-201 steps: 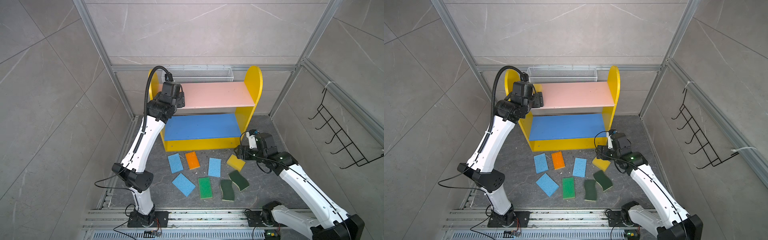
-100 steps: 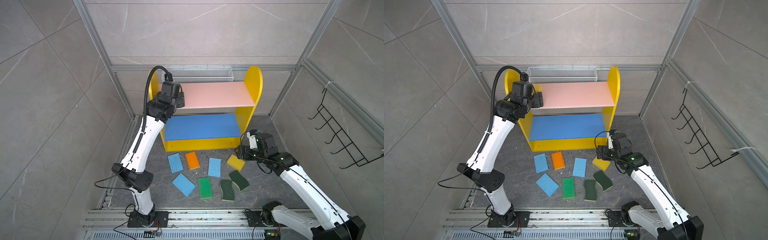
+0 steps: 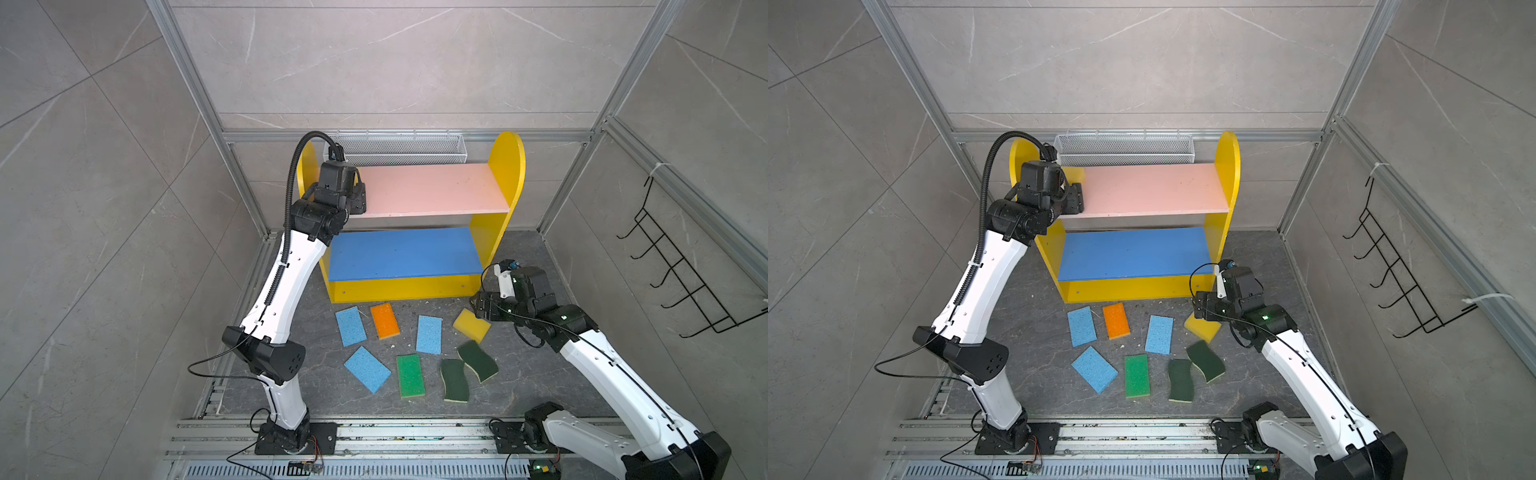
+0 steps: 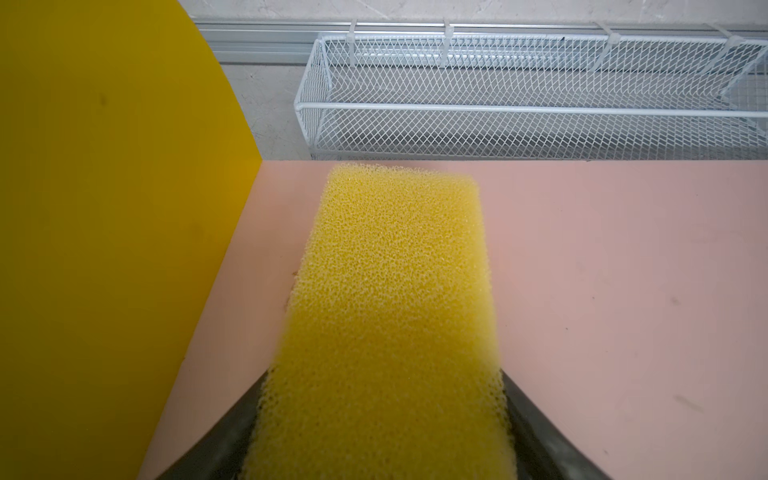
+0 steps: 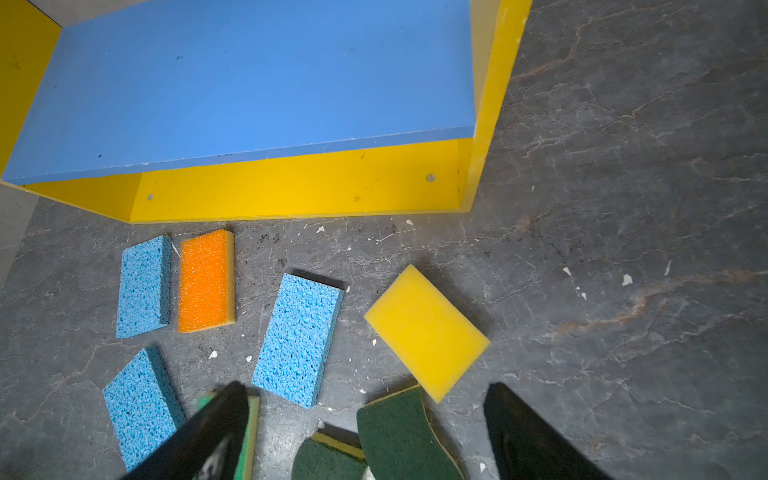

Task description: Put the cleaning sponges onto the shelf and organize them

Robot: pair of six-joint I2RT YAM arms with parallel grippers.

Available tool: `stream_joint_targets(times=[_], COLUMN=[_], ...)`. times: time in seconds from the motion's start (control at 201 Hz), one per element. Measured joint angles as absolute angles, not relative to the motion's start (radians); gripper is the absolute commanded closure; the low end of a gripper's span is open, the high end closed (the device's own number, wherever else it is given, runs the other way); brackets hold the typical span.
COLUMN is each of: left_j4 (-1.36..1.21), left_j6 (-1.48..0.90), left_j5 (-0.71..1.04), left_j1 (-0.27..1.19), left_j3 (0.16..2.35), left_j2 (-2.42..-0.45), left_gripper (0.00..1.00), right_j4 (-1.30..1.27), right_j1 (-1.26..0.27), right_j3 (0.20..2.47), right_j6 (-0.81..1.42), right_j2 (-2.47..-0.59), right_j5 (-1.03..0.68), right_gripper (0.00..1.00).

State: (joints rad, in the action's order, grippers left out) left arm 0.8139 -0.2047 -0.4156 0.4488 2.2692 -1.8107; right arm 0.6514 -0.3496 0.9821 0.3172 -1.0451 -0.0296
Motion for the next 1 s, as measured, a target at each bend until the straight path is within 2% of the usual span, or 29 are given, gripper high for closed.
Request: stream_joint_targets(times=[0.568, 0.996], left_j4=[0.755, 0.776], left_j6=[-0.209, -0.29], left_j5=[-0.41, -0.481], left_j1=[0.479, 0.5], left_j3=[2.193, 2.2], left_j2=[-1.769, -1.768], left_gripper=[0.27, 0.27], right_j4=[0.656, 0.663], right_j1=[-0.35, -0.35], right_j3=[0.982, 0.982], right_j6=[0.318, 0.318], right_j2=[-1.036, -1.026], right_j5=[-0.03, -0.03], right_gripper=[0.09, 0.09])
